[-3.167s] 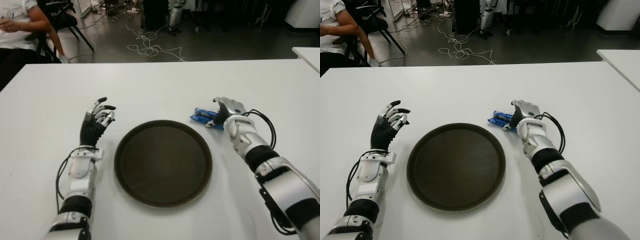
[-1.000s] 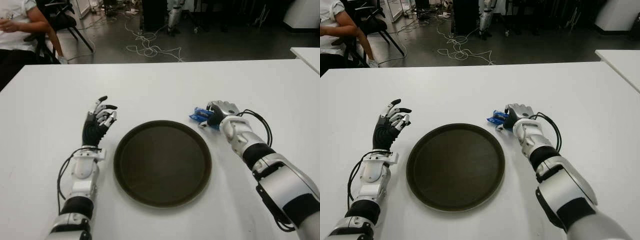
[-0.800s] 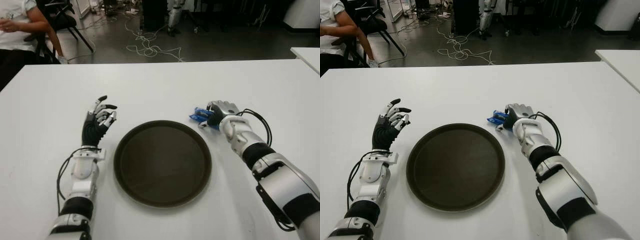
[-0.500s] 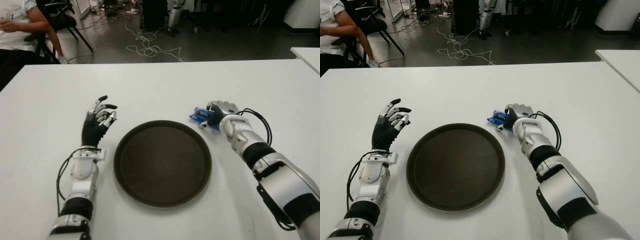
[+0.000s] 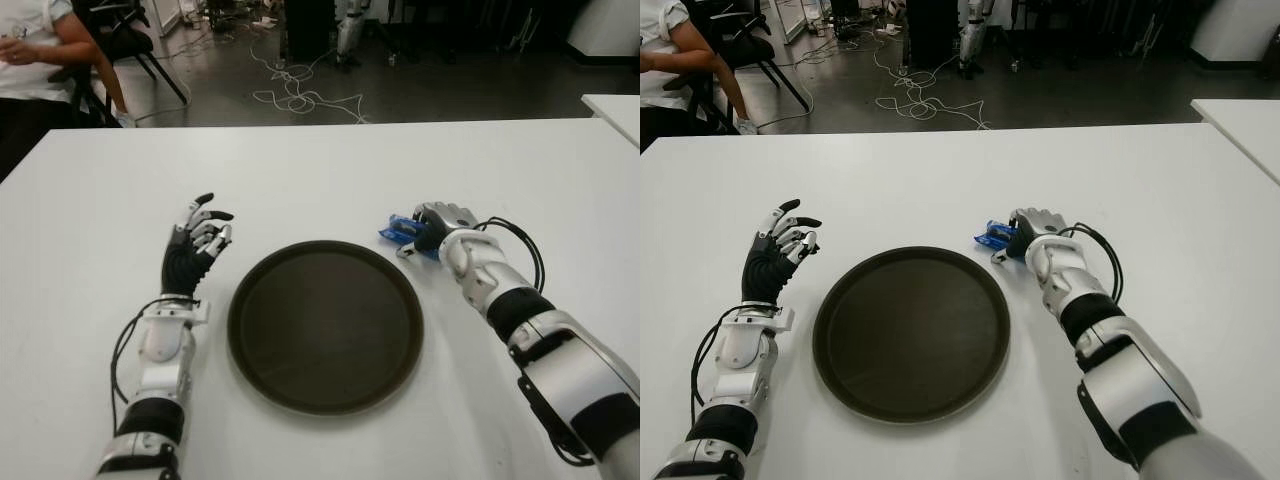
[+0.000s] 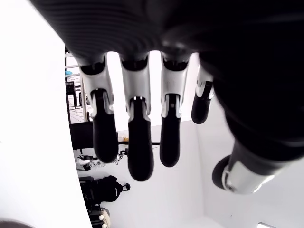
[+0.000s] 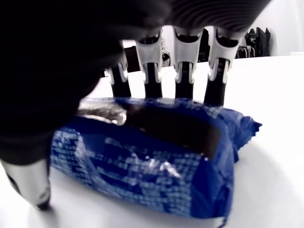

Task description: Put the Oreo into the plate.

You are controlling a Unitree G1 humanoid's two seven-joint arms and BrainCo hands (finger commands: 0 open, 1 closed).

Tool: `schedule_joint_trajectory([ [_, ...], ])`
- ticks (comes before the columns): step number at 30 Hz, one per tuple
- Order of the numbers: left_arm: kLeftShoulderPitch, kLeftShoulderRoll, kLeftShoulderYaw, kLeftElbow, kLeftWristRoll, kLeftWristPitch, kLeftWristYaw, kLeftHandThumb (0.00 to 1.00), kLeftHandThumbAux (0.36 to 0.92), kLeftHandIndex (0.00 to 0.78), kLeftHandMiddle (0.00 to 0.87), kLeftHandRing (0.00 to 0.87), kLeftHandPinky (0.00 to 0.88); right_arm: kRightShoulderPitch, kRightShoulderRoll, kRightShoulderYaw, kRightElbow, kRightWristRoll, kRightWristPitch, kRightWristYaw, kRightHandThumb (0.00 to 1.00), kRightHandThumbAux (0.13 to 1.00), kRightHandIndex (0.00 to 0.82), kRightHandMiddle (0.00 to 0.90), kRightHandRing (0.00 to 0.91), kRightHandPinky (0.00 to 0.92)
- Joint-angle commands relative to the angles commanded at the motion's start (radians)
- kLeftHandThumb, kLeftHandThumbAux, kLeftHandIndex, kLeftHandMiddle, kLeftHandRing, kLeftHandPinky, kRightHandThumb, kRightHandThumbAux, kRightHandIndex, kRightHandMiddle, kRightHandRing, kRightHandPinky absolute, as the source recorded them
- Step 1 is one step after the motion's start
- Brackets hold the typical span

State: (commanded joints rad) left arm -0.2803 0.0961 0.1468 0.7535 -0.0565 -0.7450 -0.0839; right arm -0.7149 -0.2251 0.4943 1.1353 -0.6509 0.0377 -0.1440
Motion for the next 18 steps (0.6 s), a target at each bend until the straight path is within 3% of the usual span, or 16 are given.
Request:
schedule_joint_trajectory([
  [5,0.004,0.000,-0.001,-0.010,-0.003,0.014,0.002,1.000,0.642,0.174,0.395,0.523,0.495,0.006,0.004,-0.012,0.018,0.011,-0.053,-0.056,0.072,0.646,0.379,0.371,0.392,0.396],
  [8,0.006,0.000,-0.001,-0.014,-0.003,0.018,0.002,1.000,0.643,0.173,0.390,0.526,0.490,0.004,0.004,-0.010,0.032,0.009,-0.074,-0.068,0.069,0.582,0.235,0.257,0.294,0.304],
  [10,0.007,-0.001,0.000,-0.016,-0.006,0.022,0.000,1.000,0.643,0.173,0.390,0.527,0.489,0.004,0.001,-0.001,0.040,-0.003,-0.093,-0.089,0.069,0.573,0.211,0.238,0.278,0.289],
  [12,0.007,-0.002,0.001,-0.017,-0.011,0.025,-0.004,1.000,0.643,0.181,0.389,0.528,0.474,0.006,-0.004,0.014,0.046,-0.021,-0.119,-0.120,0.127,0.495,0.104,0.118,0.170,0.239],
  [14,0.007,-0.002,0.002,-0.018,-0.014,0.029,-0.006,1.000,0.643,0.184,0.389,0.528,0.467,0.008,-0.010,0.018,0.044,-0.025,-0.138,-0.140,0.182,0.445,0.053,0.060,0.123,0.222],
  [16,0.007,-0.002,0.002,-0.019,-0.016,0.032,-0.006,1.000,0.644,0.184,0.388,0.528,0.462,0.010,-0.020,0.015,0.033,-0.021,-0.156,-0.153,0.298,0.425,0.021,0.078,0.155,0.256],
  [18,0.008,-0.001,0.001,-0.021,-0.017,0.034,-0.007,1.000,0.644,0.183,0.387,0.528,0.461,0.010,-0.028,0.009,0.019,-0.014,-0.170,-0.161,0.398,0.440,0.060,0.151,0.233,0.325],
])
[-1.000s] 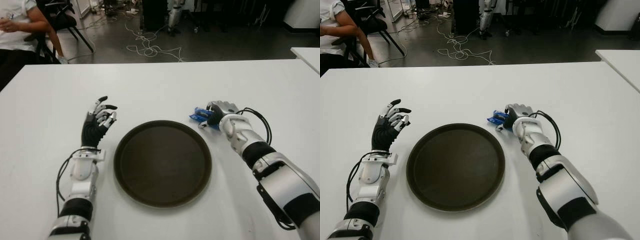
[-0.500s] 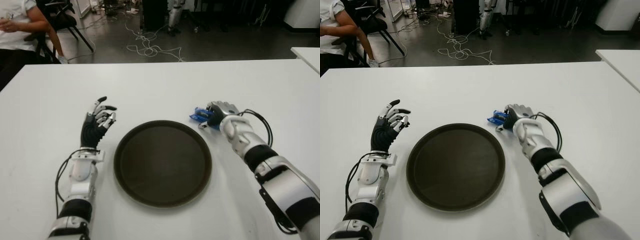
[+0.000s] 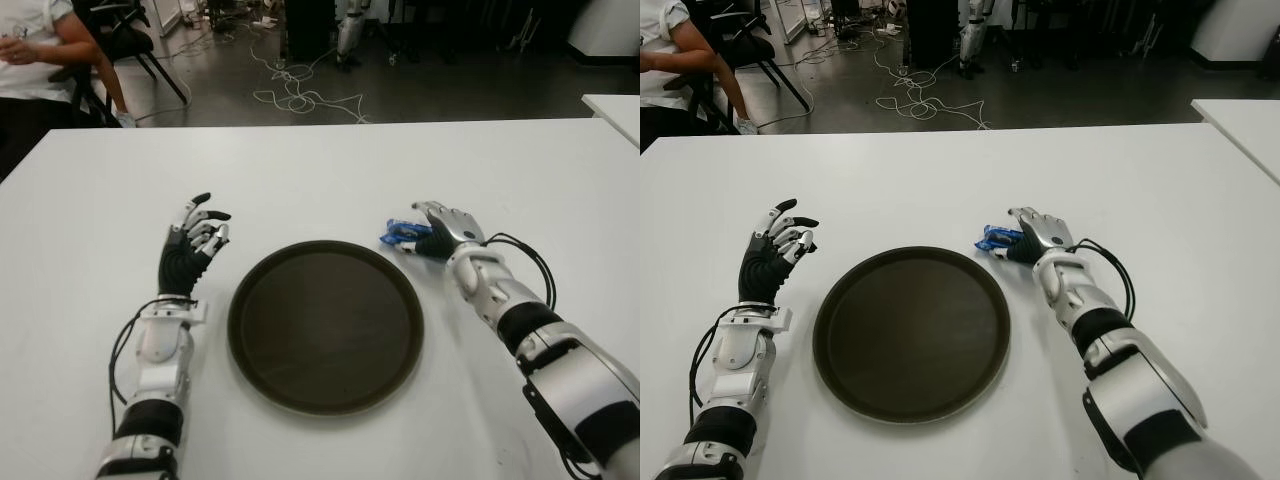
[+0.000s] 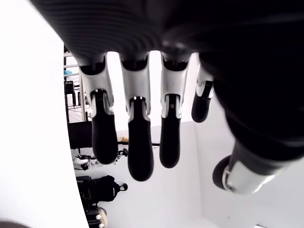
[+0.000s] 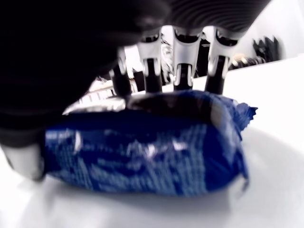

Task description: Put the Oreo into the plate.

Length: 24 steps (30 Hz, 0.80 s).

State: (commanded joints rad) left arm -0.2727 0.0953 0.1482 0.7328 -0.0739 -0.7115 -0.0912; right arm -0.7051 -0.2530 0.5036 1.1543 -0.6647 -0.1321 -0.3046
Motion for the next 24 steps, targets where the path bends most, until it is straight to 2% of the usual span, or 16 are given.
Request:
schedule_joint_trajectory([
  [1,0.000,0.000,0.000,-0.001,-0.001,0.001,-0.001,1.000,0.644,0.183,0.387,0.528,0.459,-0.001,-0.003,-0.003,-0.006,0.003,-0.005,-0.003,0.481,0.465,0.132,0.252,0.333,0.415],
  [2,0.001,0.000,0.000,-0.002,-0.004,0.000,-0.003,1.000,0.644,0.183,0.387,0.528,0.459,0.004,-0.001,-0.010,-0.018,0.007,-0.016,-0.032,0.511,0.474,0.157,0.289,0.369,0.448],
  [3,0.001,0.000,0.001,-0.003,-0.006,0.000,-0.004,1.000,0.644,0.182,0.388,0.528,0.456,0.007,0.000,-0.015,-0.027,0.009,-0.023,-0.054,0.591,0.556,0.256,0.419,0.482,0.539],
  [4,0.001,0.000,0.001,-0.003,-0.008,-0.001,-0.006,1.000,0.643,0.182,0.388,0.528,0.454,0.010,0.001,-0.018,-0.032,0.011,-0.028,-0.068,0.643,0.608,0.320,0.504,0.555,0.598],
  [6,0.002,0.000,0.002,-0.005,-0.009,0.000,-0.007,1.000,0.643,0.181,0.389,0.528,0.453,0.014,0.005,-0.025,-0.033,0.017,-0.040,-0.093,0.688,0.654,0.375,0.577,0.618,0.649],
  [9,0.002,0.000,0.003,-0.004,-0.013,-0.006,-0.014,1.000,0.643,0.179,0.389,0.529,0.455,0.033,0.027,-0.092,-0.026,0.081,-0.091,-0.154,0.724,0.688,0.417,0.674,0.722,0.748],
  [13,0.004,0.000,0.004,-0.008,-0.017,-0.010,-0.023,1.000,0.643,0.181,0.389,0.530,0.454,0.038,0.038,-0.126,-0.019,0.113,-0.110,-0.170,0.738,0.703,0.434,0.731,0.786,0.801],
  [24,0.009,0.004,0.001,-0.020,-0.010,-0.002,-0.022,1.000,0.642,0.190,0.391,0.530,0.439,0.038,0.041,-0.140,-0.007,0.125,-0.122,-0.187,0.741,0.709,0.438,0.773,0.821,0.811],
])
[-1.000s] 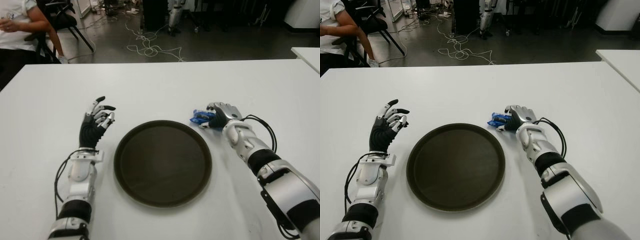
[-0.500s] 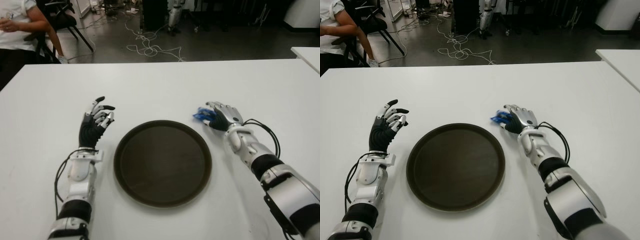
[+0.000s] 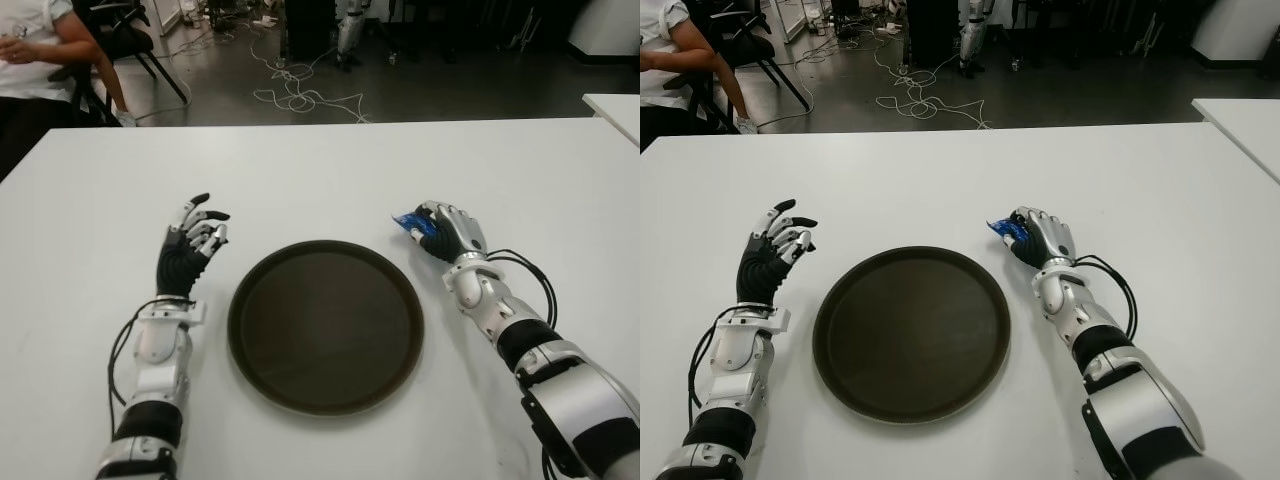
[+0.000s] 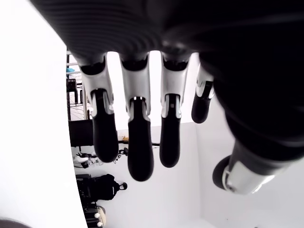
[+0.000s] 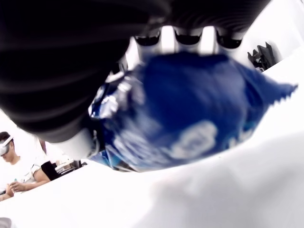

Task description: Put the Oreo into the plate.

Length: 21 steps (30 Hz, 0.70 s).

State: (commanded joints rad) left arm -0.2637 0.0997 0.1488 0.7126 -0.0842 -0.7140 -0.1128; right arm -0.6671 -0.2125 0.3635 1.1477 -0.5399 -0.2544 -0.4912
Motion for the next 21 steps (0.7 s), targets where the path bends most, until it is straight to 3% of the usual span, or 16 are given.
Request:
schedule_joint_trajectory([
  [21,0.003,0.005,0.006,-0.007,-0.013,-0.002,-0.023,1.000,0.644,0.182,0.387,0.528,0.436,-0.004,0.000,0.005,0.013,-0.009,-0.015,-0.028,0.746,0.706,0.439,0.783,0.829,0.818],
])
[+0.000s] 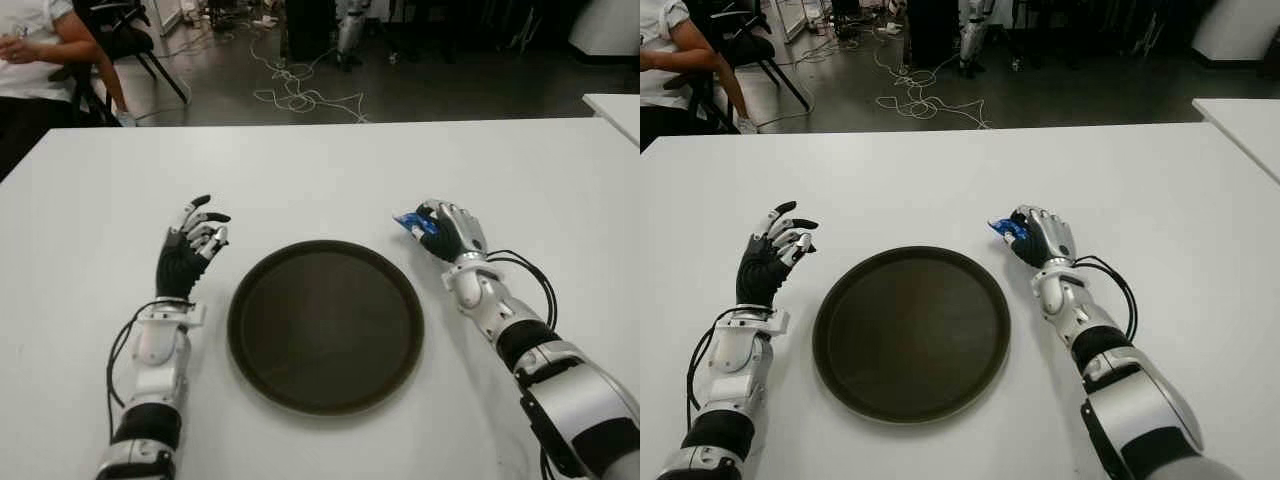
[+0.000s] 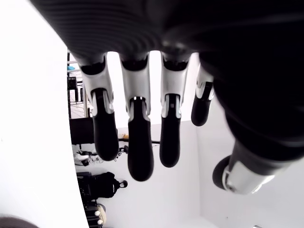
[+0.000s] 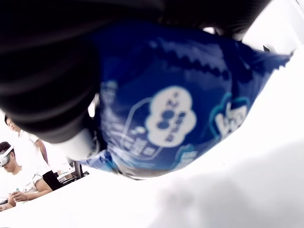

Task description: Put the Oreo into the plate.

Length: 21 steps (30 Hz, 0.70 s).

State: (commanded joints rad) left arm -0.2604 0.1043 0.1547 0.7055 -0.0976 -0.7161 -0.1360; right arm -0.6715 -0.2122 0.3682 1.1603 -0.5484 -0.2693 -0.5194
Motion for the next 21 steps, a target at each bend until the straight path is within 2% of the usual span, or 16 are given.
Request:
schedule_joint_trajectory([
  [10,0.001,0.000,0.000,-0.001,0.003,0.006,0.001,1.000,0.643,0.170,0.388,0.525,0.428,0.001,0.002,-0.007,0.000,0.010,-0.002,0.005,0.745,0.707,0.439,0.795,0.834,0.821],
  [17,-0.001,0.000,0.001,0.001,0.004,0.012,0.003,1.000,0.642,0.174,0.390,0.525,0.466,0.001,-0.002,-0.010,-0.004,0.008,-0.024,-0.017,0.743,0.708,0.438,0.789,0.832,0.815],
  [20,-0.003,0.003,0.002,0.004,0.007,0.013,0.004,1.000,0.642,0.168,0.390,0.525,0.472,0.010,-0.017,-0.017,-0.104,0.008,-0.014,-0.010,0.741,0.709,0.438,0.794,0.834,0.816],
  [21,-0.004,0.004,0.002,0.006,0.007,0.014,0.003,1.000,0.642,0.166,0.390,0.525,0.473,0.035,-0.025,-0.031,-0.220,0.012,0.011,0.009,0.741,0.709,0.438,0.794,0.834,0.816],
])
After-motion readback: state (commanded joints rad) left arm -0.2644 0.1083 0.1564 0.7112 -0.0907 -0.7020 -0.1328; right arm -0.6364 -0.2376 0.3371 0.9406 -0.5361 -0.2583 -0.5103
